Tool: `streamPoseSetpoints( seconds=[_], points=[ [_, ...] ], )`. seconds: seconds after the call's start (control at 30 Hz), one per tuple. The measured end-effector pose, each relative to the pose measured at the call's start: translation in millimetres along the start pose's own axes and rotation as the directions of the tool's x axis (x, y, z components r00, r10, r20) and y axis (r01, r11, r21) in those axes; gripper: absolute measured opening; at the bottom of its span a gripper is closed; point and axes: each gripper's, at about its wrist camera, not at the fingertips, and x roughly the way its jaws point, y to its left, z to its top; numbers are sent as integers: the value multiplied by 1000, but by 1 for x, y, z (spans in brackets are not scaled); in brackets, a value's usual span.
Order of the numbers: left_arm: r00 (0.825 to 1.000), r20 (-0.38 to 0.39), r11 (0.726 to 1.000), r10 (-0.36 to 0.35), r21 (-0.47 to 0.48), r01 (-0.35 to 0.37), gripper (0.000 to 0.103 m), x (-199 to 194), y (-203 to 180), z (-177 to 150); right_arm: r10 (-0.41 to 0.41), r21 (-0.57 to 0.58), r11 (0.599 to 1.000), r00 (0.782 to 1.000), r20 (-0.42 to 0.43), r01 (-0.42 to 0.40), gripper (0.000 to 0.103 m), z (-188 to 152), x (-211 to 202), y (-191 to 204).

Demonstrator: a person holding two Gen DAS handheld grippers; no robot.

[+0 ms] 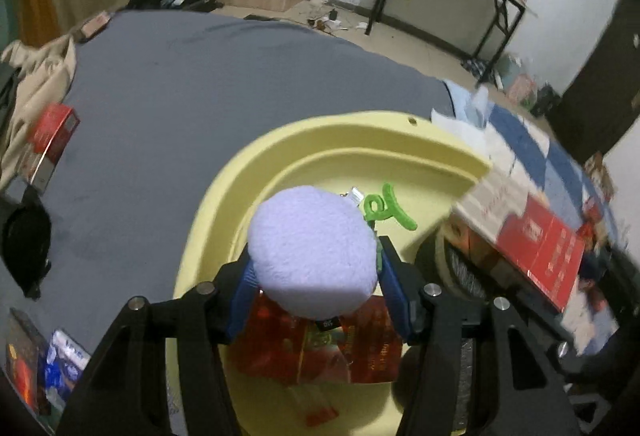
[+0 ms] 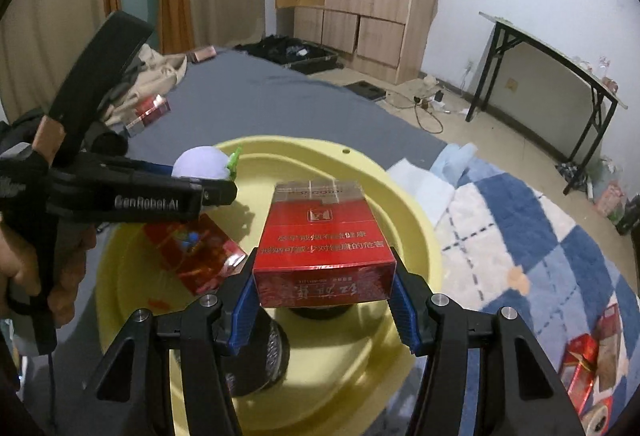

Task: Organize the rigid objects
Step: 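Place the plush ball and red box into the yellow tray, releasing both, then move both tools back toward the remaining boxes and silver tin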

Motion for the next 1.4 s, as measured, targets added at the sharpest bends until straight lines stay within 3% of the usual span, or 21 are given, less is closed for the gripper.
streamPoseSetpoints(
  seconds=[0.13,0.23,0.3,0.37,0.4,0.53,0.6,0.7,0.8,0.93,1.07,1.2,1.33,1.4],
  points=[
    [1000,-24,1000,-9,-6,9,59,5,0,-2,8,2,1000,1000,-9,-8,56,0,13,-1],
    [1000,3,1000,14,-20,-14,75,-3,2,-2,21,5,1000,999,-31,-20,57,-3,18,0],
    [999,27,999,18,-41,-17,95,-14,3,-2,27,16,1000,999,-46,-26,67,-4,18,0],
    [997,76,998,35,-47,-32,101,-33,1,-1,17,20,1000,1000,-21,-17,84,-6,7,-2],
    [996,84,998,39,-47,-35,103,-37,-1,0,14,26,1000,1000,-6,-13,85,-6,0,-3],
    [993,116,1000,6,-20,-4,103,-69,-26,0,-1,99,995,999,35,-3,92,-13,-42,-18],
    [990,139,998,-39,52,32,103,-84,-53,-2,-35,142,990,997,63,26,95,-22,-75,-33],
    [987,150,991,-52,127,33,103,-103,-93,-6,-103,187,979,991,81,87,96,-40,-121,-54],
    [980,157,984,-120,149,97,103,-123,-135,-12,-183,239,958,979,86,159,97,-67,-171,-79],
    [963,151,963,-224,187,195,103,-137,-180,-45,-277,326,914,959,64,242,100,-120,-236,-109],
    [958,84,939,-273,242,246,103,-132,-215,-68,-342,391,869,939,29,304,100,-174,-284,-128],
    [958,44,928,-283,265,262,103,-129,-237,-86,-369,436,834,929,-12,337,101,-208,-304,-140],
    [966,38,914,-257,335,230,103,-126,-255,-99,-371,455,823,928,-24,341,101,-223,-301,-153],
    [951,-5,903,-309,311,295,103,-118,-265,-98,-361,438,832,932,-39,341,101,-226,-286,-159]
  ],
)
